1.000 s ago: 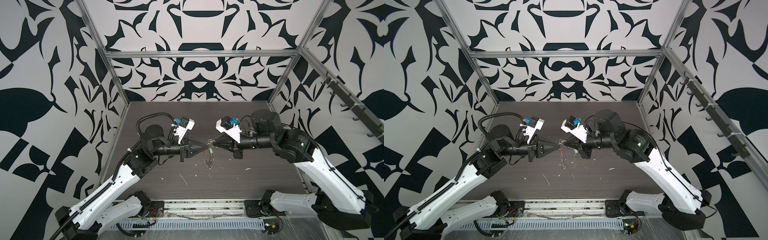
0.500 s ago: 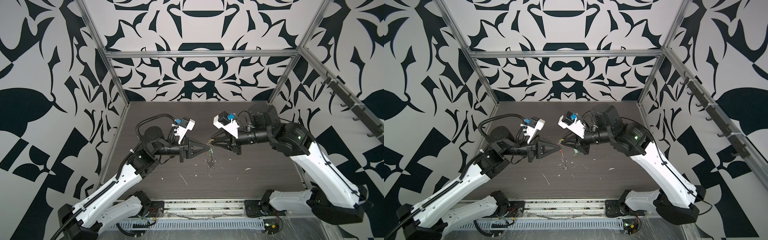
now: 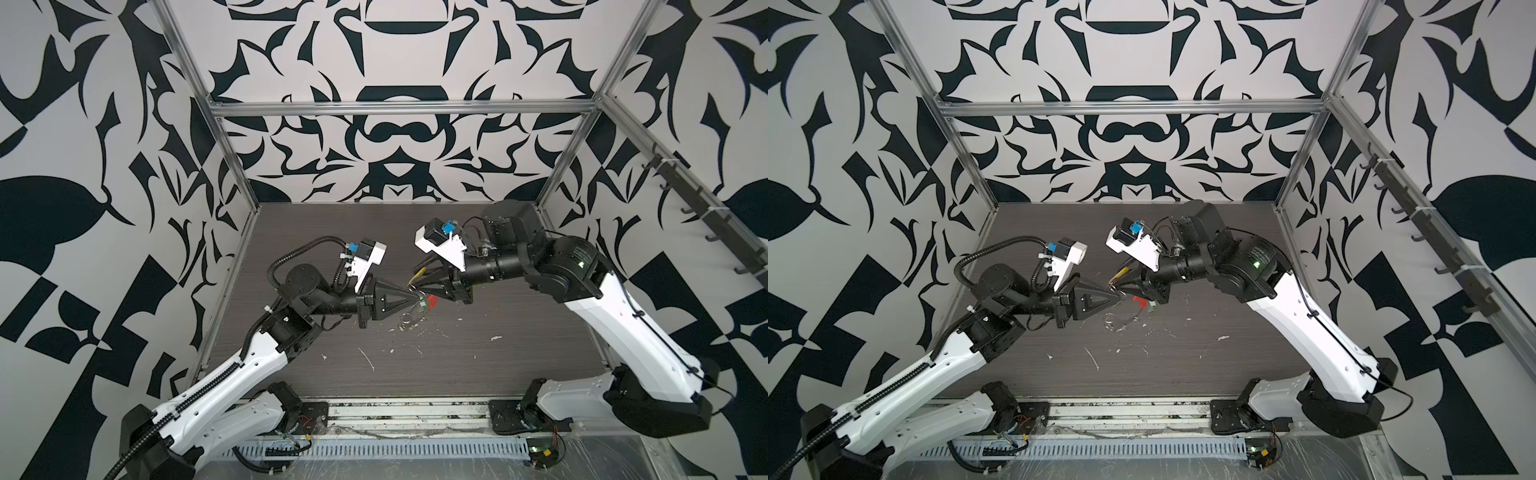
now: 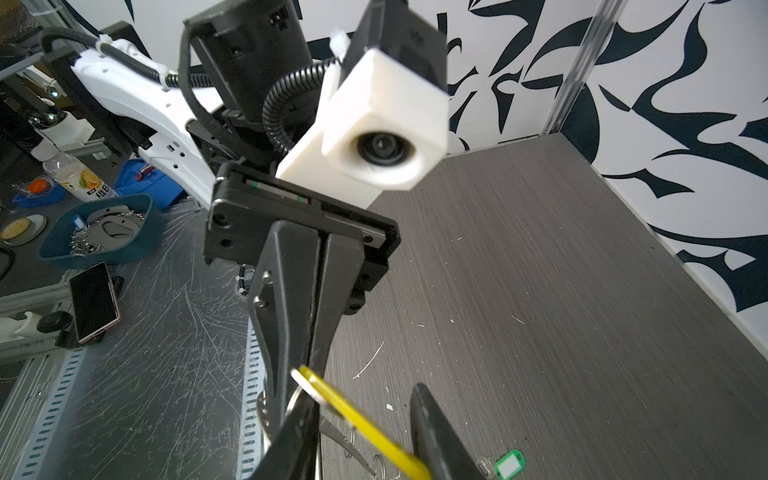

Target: Remove the keys from the keyring

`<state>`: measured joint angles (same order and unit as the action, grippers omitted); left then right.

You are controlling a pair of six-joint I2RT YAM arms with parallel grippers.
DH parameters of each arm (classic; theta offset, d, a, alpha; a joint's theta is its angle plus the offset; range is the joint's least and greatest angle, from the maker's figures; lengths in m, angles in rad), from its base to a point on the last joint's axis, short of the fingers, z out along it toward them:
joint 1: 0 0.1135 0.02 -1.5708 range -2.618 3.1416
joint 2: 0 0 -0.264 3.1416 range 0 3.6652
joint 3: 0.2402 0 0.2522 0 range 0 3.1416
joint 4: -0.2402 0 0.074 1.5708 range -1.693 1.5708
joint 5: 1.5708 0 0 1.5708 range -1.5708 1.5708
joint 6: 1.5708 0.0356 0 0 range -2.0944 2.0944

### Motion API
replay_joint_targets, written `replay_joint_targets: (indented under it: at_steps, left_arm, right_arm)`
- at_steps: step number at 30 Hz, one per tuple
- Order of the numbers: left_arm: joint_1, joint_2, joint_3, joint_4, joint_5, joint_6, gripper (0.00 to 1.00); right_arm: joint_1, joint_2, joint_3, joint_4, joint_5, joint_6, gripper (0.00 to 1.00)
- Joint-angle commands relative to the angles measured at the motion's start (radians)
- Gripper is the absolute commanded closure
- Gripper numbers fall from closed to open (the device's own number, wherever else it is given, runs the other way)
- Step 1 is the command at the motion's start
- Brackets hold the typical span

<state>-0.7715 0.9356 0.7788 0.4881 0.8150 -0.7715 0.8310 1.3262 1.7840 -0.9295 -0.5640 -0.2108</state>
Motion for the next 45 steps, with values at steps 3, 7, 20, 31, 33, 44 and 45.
replay_joint_targets:
  at_steps: [3, 7, 20, 31, 33, 44, 45]
  left_arm:
    - [-0.016, -0.004, -0.053, 0.150, -0.035, -0.034, 1.00]
    - [-0.017, -0.011, -0.088, 0.202, -0.073, -0.035, 1.00]
    - [-0.016, -0.065, -0.178, 0.300, -0.230, 0.010, 1.00]
    - [-0.017, -0.092, -0.222, 0.337, -0.300, 0.022, 1.00]
    - [-0.016, -0.098, -0.229, 0.345, -0.314, 0.024, 1.00]
    - [-0.017, -0.161, -0.241, 0.300, -0.385, 0.088, 1.00]
    - [-0.017, -0.169, -0.238, 0.287, -0.387, 0.094, 1.00]
  right_arm:
    - [0.023, 0.037, 0.039, 0.112, -0.008, 0.049, 0.56]
    - [0.026, 0.058, 0.054, 0.120, 0.024, 0.095, 0.55]
    - [0.058, 0.127, 0.121, 0.164, 0.108, 0.238, 0.54]
    - [0.059, 0.233, 0.326, 0.028, 0.128, 0.258, 0.51]
    - [0.060, 0.221, 0.316, 0.051, 0.146, 0.261, 0.51]
    - [0.060, -0.060, -0.039, 0.335, 0.269, 0.268, 0.51]
    - [0.059, -0.096, -0.098, 0.376, 0.262, 0.275, 0.51]
